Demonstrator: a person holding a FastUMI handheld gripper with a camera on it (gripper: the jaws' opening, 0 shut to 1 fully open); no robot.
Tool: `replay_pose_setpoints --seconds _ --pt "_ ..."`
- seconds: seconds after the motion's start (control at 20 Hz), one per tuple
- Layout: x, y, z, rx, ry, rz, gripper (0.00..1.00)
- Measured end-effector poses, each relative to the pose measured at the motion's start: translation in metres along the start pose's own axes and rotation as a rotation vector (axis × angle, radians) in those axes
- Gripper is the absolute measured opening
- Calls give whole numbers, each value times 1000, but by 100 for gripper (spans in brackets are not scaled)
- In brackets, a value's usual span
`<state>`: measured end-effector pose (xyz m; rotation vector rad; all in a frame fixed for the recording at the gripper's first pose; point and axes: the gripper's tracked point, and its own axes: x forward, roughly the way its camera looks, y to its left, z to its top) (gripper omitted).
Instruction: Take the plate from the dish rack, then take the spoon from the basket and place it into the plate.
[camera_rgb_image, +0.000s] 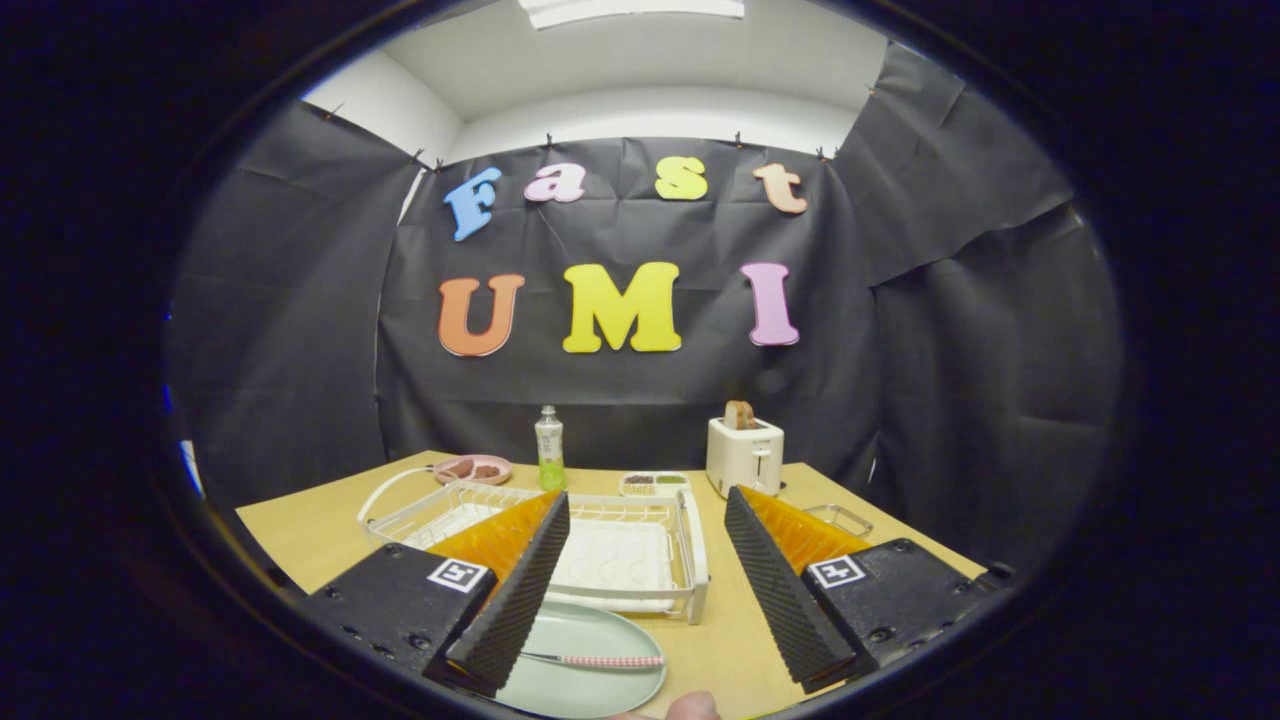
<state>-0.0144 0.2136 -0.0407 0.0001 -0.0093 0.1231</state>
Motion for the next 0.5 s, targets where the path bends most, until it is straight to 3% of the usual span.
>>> replay_pose_setpoints --seconds 0.5 --pt "0 -13 -3 2 13 -21 100"
